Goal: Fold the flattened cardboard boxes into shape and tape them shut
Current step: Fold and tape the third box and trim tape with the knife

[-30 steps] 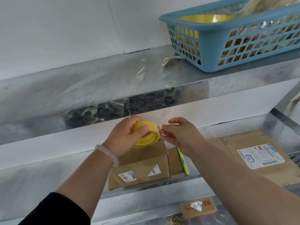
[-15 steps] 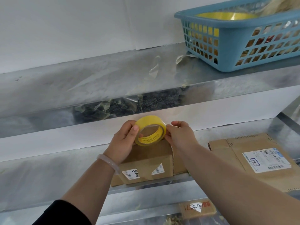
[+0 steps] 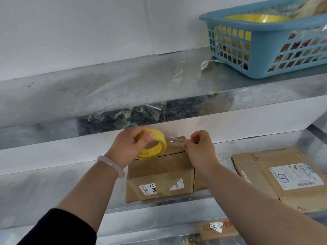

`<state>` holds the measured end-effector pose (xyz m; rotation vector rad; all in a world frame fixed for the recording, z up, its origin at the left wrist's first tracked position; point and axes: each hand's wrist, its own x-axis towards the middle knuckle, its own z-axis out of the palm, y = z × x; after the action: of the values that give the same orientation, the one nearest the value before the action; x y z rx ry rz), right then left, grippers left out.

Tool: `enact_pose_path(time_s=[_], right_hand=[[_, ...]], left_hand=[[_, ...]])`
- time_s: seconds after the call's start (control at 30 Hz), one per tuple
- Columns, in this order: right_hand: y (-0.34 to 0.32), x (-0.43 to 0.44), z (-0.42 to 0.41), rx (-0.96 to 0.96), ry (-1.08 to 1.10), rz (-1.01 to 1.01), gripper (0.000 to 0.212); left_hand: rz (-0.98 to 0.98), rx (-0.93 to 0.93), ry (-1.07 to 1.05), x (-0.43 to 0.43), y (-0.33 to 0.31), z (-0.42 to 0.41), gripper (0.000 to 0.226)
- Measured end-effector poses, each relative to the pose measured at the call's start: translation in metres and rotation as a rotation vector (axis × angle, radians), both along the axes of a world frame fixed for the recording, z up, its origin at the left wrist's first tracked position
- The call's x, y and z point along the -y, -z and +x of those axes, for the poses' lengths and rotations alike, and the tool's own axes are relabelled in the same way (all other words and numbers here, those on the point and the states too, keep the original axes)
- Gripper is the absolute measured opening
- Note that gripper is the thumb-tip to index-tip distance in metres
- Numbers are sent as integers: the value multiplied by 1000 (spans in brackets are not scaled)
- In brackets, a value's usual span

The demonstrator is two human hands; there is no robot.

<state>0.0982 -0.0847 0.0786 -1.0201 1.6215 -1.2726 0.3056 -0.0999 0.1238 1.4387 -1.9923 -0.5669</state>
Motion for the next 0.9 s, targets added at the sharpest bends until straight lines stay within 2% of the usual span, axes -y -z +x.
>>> enact_pose_path(time_s=[0.07, 0.2, 0.33, 0.47, 0.53, 0.9], right_hand=[[0, 1, 0, -12, -11, 8, 22], [-2, 1, 0, 48, 1, 15, 22], [-1, 1, -4, 112, 46, 41, 25], [-5, 4, -12, 397, 79, 57, 28], [-7, 2, -17, 476, 64, 55, 28], [11, -8, -65, 478, 82, -15, 23]], left_hand=[[1, 118, 13, 2, -3, 7, 18], [-3, 294, 10, 3, -9, 12, 42], [-79, 481, 53, 1, -13, 1, 40], [-108, 605, 67, 1, -14, -15, 33], [-106, 635, 61, 1, -15, -21, 33], [-99, 855, 57, 2, -16, -59, 36]])
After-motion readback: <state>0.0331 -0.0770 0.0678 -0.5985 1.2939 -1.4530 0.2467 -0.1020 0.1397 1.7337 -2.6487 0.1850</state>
